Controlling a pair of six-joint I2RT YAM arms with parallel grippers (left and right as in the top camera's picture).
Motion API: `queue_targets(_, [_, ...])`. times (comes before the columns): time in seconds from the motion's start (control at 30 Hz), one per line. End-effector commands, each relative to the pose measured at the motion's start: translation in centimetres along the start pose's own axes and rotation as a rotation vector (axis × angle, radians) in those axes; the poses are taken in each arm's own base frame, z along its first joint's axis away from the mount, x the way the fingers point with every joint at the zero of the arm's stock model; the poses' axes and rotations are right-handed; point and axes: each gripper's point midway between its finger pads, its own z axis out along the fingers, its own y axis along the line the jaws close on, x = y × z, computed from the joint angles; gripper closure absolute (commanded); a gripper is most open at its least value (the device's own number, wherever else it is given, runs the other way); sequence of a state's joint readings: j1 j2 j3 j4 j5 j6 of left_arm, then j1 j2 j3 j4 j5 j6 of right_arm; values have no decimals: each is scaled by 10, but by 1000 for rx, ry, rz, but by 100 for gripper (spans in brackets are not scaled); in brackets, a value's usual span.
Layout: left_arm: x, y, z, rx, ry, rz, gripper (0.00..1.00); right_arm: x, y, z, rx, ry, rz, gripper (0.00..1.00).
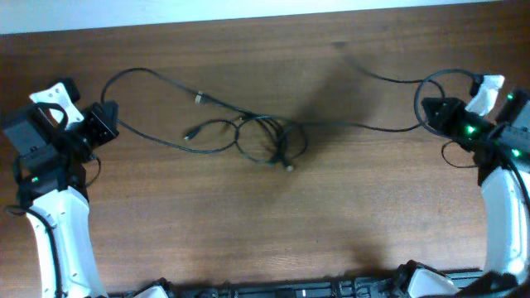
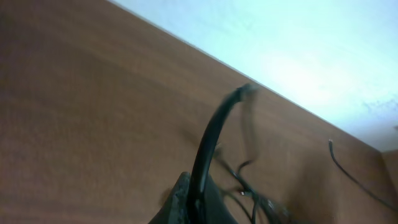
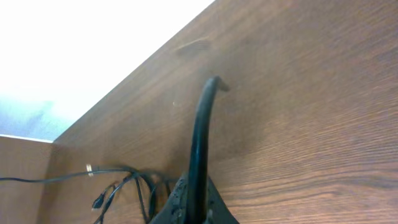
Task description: Untangle cables
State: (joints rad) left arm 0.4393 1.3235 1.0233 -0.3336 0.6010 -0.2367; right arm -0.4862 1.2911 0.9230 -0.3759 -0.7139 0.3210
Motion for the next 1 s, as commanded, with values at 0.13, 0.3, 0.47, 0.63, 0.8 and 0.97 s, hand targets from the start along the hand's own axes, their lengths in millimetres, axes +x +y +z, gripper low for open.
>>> queue_targets(0.13, [22, 2, -1, -73, 82, -41, 100, -35, 3, -36, 142, -168, -164, 96])
queue_targets(0.3, [8, 81, -26, -549, -12, -21, 100, -102, 18, -107, 417, -375, -220, 96])
queue_targets(0.47, [13, 89, -31, -606, -12, -75, 100, -138, 60, -149, 418, -495, -266, 96])
queue_targets(0.63, [57, -37, 10, 76, 207, 11, 100, -93, 150, -98, -150, -247, -386, 96])
queue_targets(0.8, [111, -135, 16, 401, 340, 324, 100, -50, 209, -47, -347, -88, -477, 96])
queue_targets(0.97, [137, -144, 33, 247, 370, 467, 93, -32, 276, -9, -562, -79, -535, 96])
